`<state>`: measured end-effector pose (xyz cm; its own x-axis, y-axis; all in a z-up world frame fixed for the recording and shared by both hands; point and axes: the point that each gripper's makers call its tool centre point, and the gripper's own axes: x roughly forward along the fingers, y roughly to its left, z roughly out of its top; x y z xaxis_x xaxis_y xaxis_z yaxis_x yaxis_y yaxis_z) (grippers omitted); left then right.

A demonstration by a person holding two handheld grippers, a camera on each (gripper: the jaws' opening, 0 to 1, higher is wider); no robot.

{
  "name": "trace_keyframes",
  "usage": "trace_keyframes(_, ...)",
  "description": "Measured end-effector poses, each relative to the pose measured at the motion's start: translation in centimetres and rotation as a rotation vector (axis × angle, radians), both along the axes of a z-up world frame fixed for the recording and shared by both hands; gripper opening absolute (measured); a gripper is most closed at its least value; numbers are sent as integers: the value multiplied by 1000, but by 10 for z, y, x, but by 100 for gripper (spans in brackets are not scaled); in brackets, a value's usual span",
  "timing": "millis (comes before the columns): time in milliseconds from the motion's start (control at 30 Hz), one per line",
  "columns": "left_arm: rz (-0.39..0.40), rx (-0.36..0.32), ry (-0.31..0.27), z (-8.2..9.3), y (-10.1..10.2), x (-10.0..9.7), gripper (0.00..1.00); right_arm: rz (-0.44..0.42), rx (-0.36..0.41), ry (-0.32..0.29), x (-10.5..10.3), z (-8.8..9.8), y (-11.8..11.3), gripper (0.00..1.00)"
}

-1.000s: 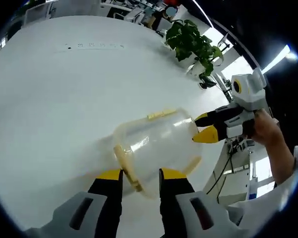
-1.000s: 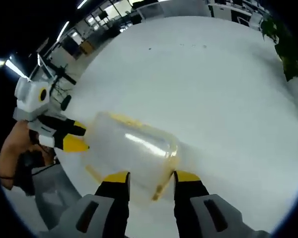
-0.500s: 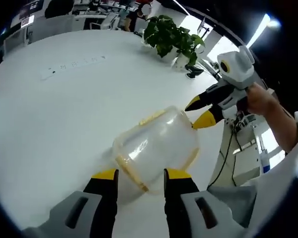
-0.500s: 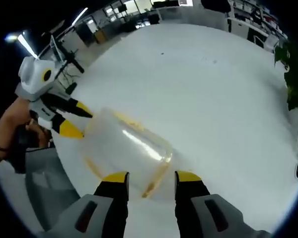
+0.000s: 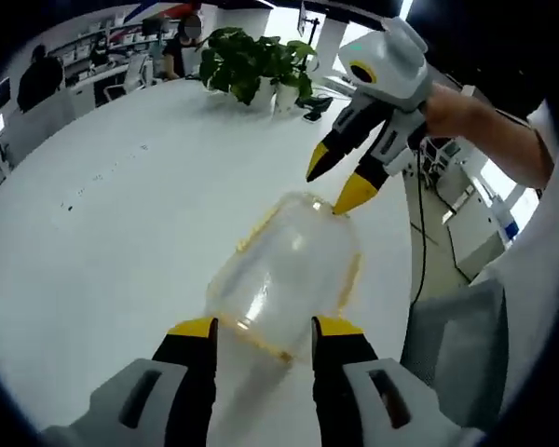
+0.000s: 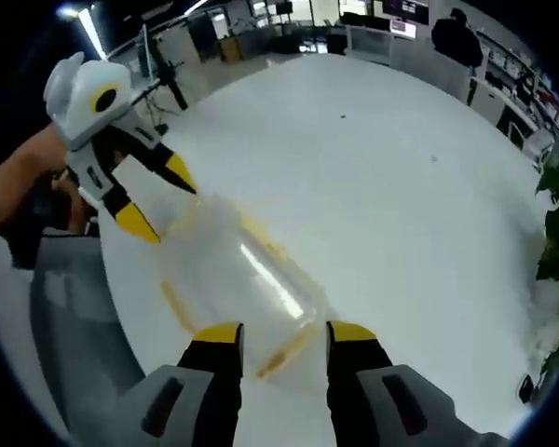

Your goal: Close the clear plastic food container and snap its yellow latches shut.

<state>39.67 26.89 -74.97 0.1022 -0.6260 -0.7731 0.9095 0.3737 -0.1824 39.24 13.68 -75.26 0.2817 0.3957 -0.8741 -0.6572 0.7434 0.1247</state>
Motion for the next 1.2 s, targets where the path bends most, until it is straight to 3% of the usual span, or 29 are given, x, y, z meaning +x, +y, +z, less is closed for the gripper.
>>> trace_keyframes(267, -86, 8, -68, 3, -12, -6, 38, 82, -8, -49, 1, 1, 9, 34)
trace_keyframes(333, -110, -4, -91, 6, -16, -8, 38, 126, -11, -97, 4, 3, 12, 33)
trace_keyframes(467, -138, -7, -112, 6, -21, -7, 37, 194, -19, -123, 1, 5, 18, 33)
trace_keyframes(500, -145, -3, -114, 5, -21, -8, 36, 208, -19, -125, 0, 5, 19, 33)
trace_keyframes(600, -249, 87, -191, -2, -18, -7, 35, 270, -28, -134, -2, 2, 24, 34)
trace_keyframes(733, -233, 44, -163, 1, -24, -10, 35, 314, -27, -136, -5, 1, 30, 33)
trace_keyframes(900, -281, 46, -185, 0, -27, -12, 35, 376, -39, -150, -6, 1, 36, 33)
trace_keyframes(1200, -366, -10, -211, 0, -42, -20, 33, 475, -32, -169, -10, -1, 50, 33)
